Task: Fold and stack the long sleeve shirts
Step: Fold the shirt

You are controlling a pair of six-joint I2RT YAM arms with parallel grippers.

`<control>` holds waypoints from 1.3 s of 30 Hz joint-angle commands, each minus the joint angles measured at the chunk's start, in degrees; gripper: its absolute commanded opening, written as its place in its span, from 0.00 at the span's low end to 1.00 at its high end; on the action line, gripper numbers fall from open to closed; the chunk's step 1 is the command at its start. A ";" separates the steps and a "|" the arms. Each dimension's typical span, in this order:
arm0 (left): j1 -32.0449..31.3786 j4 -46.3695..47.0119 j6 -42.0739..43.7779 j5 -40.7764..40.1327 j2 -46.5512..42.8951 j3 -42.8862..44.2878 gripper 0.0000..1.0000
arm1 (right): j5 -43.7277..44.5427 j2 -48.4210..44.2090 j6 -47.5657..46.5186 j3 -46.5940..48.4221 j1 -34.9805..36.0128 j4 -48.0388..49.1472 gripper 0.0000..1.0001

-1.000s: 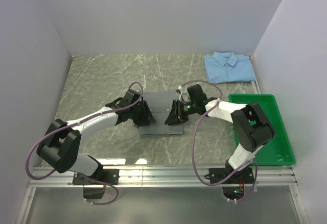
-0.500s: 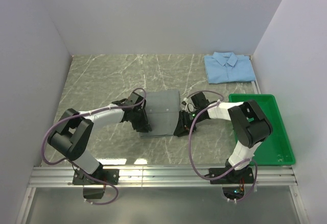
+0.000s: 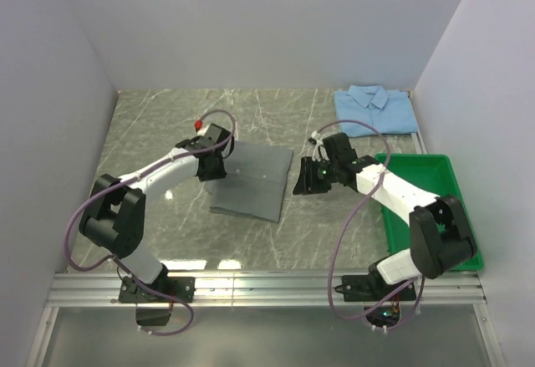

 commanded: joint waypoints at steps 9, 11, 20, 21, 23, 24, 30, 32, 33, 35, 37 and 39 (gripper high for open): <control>1.46 6.15 -14.99 2.94 -19.58 -8.30 0.55 | 12.48 3.69 -4.35 11.22 5.86 2.81 0.48; 1.46 5.89 -19.98 3.57 -21.44 -12.77 0.66 | 13.90 6.24 -5.76 12.29 8.40 0.79 0.48; 3.48 10.90 -25.73 7.96 -19.00 -20.53 0.65 | 18.73 15.46 -8.66 17.03 15.18 -4.05 0.46; 3.57 11.43 -25.72 7.96 -17.25 -20.62 0.65 | 19.61 16.35 -9.11 18.52 16.67 -4.67 0.46; 4.18 13.10 -25.37 8.49 -15.22 -20.80 0.63 | 21.45 18.98 -9.90 19.76 18.08 -6.25 0.46; 4.53 13.45 -25.20 9.80 -13.12 -20.89 0.62 | 21.55 20.04 -10.16 21.07 19.22 -6.95 0.46; 8.66 14.68 -21.60 10.69 -5.47 -18.61 0.44 | 19.98 26.37 -12.45 26.61 24.93 -13.45 0.45; 10.86 13.46 -17.92 9.55 -3.00 -14.75 0.38 | 17.61 28.66 -13.06 29.85 26.78 -15.91 0.45; 11.47 13.19 -16.16 8.67 -0.12 -12.91 0.36 | 14.46 29.54 -13.41 31.09 27.57 -16.44 0.45; 13.32 12.32 -10.98 9.01 5.06 -5.88 0.36 | 11.45 32.17 -13.77 35.55 30.12 -17.85 0.45; 14.29 12.31 -5.11 8.58 8.42 1.68 0.40 | 9.78 34.19 -12.72 38.73 32.05 -17.59 0.45; 15.08 11.96 -2.62 7.09 12.55 8.34 0.43 | 7.76 35.17 -11.05 42.69 32.50 -15.41 0.45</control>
